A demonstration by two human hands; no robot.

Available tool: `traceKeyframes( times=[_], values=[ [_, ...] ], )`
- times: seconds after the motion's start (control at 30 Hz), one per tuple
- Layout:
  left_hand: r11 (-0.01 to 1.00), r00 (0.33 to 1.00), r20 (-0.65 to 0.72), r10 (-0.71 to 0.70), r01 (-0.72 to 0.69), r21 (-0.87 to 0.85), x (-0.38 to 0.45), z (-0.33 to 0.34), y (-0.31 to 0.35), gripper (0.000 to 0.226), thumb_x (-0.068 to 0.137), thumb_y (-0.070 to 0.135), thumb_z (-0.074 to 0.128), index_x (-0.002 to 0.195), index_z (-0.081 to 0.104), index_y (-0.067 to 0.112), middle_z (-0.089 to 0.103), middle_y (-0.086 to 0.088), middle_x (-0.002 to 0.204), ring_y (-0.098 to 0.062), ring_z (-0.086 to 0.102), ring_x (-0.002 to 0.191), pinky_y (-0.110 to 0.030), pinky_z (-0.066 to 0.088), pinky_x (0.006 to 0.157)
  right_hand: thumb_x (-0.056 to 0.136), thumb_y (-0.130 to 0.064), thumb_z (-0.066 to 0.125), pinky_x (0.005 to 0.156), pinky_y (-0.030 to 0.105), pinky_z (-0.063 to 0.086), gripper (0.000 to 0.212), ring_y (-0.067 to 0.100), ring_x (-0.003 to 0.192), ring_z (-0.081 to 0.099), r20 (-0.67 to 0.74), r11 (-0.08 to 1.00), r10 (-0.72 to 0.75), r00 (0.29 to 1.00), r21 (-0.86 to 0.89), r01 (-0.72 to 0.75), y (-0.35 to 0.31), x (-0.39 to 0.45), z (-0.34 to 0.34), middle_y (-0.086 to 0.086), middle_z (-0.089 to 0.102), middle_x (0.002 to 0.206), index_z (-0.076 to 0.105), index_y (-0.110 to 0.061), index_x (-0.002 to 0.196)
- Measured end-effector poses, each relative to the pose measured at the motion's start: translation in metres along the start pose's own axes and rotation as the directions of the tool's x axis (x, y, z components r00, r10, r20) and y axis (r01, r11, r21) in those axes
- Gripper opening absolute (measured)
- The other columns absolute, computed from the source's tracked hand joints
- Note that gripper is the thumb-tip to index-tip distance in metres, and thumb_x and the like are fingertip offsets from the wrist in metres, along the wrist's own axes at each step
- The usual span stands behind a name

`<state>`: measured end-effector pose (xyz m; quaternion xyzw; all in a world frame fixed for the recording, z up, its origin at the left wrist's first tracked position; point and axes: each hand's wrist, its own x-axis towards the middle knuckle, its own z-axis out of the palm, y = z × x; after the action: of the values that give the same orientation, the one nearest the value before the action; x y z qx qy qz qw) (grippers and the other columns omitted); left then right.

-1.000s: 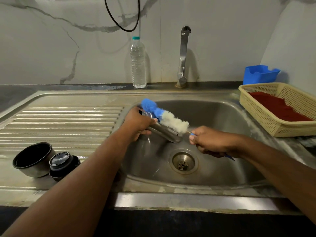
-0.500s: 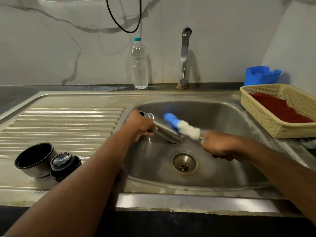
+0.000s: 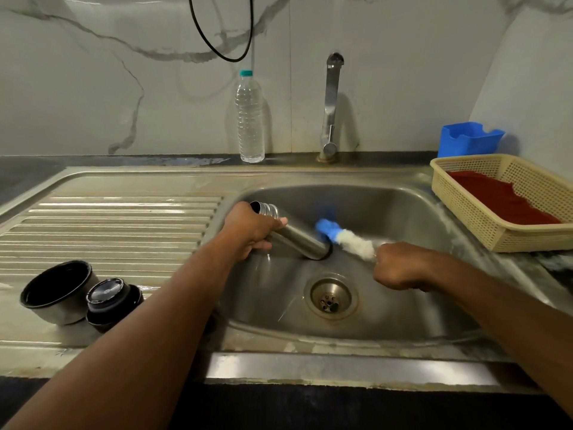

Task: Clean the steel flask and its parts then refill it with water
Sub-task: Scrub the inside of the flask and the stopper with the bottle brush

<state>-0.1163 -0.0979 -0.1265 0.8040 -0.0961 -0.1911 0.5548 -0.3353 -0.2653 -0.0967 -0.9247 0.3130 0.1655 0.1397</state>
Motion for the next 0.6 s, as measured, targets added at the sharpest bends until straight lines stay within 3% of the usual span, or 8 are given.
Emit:
traceKeyframes(
  times=[0.07, 0.13, 0.2, 0.27, 0.37, 0.43, 0.5, 0.6],
  values=[
    [1.0, 1.0, -0.008, 0.008, -0.008, 0.021, 0.0, -0.001, 0.0, 0.047, 0.078, 0.024, 0.093, 0.116, 0.069, 0.009, 0.071, -0.012, 0.111, -0.028, 0.075, 0.092, -0.046, 0.067, 0.076, 0.097, -0.012, 0.041, 0.042, 0.022, 0.036, 0.026, 0.018, 0.053, 0.051, 0.016, 0.997, -0.015, 1.0, 0.08, 0.013, -0.002, 0.002, 0.0, 0.011, 0.06, 0.081, 0.057, -0.01, 0.117],
    [1.0, 1.0, 0.0, 0.0, 0.0, 0.01, -0.001, -0.001, 0.001, 0.045, 0.079, 0.022, 0.092, 0.116, 0.069, 0.008, 0.073, -0.013, 0.11, -0.029, 0.076, 0.091, -0.048, 0.067, 0.079, 0.1, -0.013, 0.04, 0.039, 0.02, 0.029, 0.017, 0.015, 0.044, 0.038, 0.051, 0.943, -0.125, 0.991, 0.317, 0.102, -0.007, 0.003, 0.0, 0.011, 0.056, 0.072, 0.056, -0.015, 0.096],
    [1.0, 1.0, 0.024, -0.005, 0.005, -0.022, -0.004, -0.002, 0.003, 0.047, 0.081, 0.014, 0.09, 0.121, 0.066, 0.007, 0.072, -0.014, 0.114, -0.029, 0.076, 0.091, -0.043, 0.067, 0.074, 0.105, -0.019, 0.039, 0.038, 0.018, 0.023, 0.02, 0.012, 0.041, 0.029, 0.093, 0.859, -0.217, 0.972, 0.491, 0.145, -0.011, 0.004, -0.002, 0.005, 0.05, 0.064, 0.053, -0.018, 0.091],
    [0.999, 1.0, 0.026, 0.013, -0.011, -0.048, -0.004, -0.002, 0.004, 0.055, 0.081, 0.009, 0.089, 0.126, 0.059, 0.009, 0.067, -0.015, 0.118, -0.03, 0.075, 0.094, -0.038, 0.066, 0.066, 0.104, -0.02, 0.038, 0.037, 0.018, 0.022, 0.017, 0.01, 0.039, 0.027, 0.124, 0.863, -0.21, 0.97, 0.489, 0.125, -0.012, 0.003, -0.004, 0.003, 0.048, 0.062, 0.051, -0.019, 0.095],
    [0.998, 0.999, 0.016, 0.037, -0.036, -0.047, -0.006, -0.002, 0.005, 0.051, 0.084, 0.011, 0.088, 0.122, 0.056, 0.018, 0.061, -0.012, 0.118, -0.031, 0.072, 0.097, -0.041, 0.066, 0.066, 0.096, -0.011, 0.039, 0.04, 0.019, 0.029, 0.02, 0.014, 0.04, 0.039, 0.064, 0.981, -0.052, 0.997, 0.192, 0.039, -0.006, -0.004, -0.004, 0.009, 0.055, 0.066, 0.05, -0.019, 0.11],
    [0.998, 0.999, 0.032, 0.039, -0.037, -0.05, -0.009, -0.001, 0.007, 0.045, 0.086, 0.016, 0.086, 0.12, 0.058, 0.018, 0.061, -0.01, 0.116, -0.03, 0.071, 0.099, -0.045, 0.067, 0.07, 0.093, -0.008, 0.04, 0.04, 0.019, 0.031, 0.02, 0.016, 0.043, 0.043, 0.036, 0.998, 0.009, 0.999, 0.068, -0.012, -0.002, -0.005, -0.001, 0.012, 0.057, 0.067, 0.048, -0.014, 0.11],
    [0.998, 0.999, 0.022, 0.023, -0.022, -0.051, -0.011, -0.001, 0.008, 0.046, 0.087, 0.02, 0.086, 0.122, 0.056, 0.017, 0.06, -0.008, 0.117, -0.031, 0.07, 0.1, -0.047, 0.067, 0.072, 0.096, -0.009, 0.041, 0.04, 0.019, 0.028, 0.014, 0.015, 0.042, 0.04, 0.03, 0.983, -0.047, 0.998, 0.18, 0.041, -0.004, -0.002, -0.001, 0.012, 0.056, 0.068, 0.055, -0.009, 0.098],
    [0.997, 0.999, 0.031, -0.033, 0.035, -0.065, -0.012, -0.002, 0.008, 0.05, 0.087, 0.024, 0.085, 0.128, 0.058, 0.012, 0.065, -0.011, 0.123, -0.031, 0.071, 0.102, -0.043, 0.067, 0.067, 0.105, -0.018, 0.041, 0.037, 0.019, 0.023, 0.018, 0.01, 0.037, 0.029, 0.097, 0.854, -0.214, 0.972, 0.502, 0.138, -0.012, 0.002, -0.003, 0.004, 0.05, 0.062, 0.055, -0.013, 0.095]
  ],
)
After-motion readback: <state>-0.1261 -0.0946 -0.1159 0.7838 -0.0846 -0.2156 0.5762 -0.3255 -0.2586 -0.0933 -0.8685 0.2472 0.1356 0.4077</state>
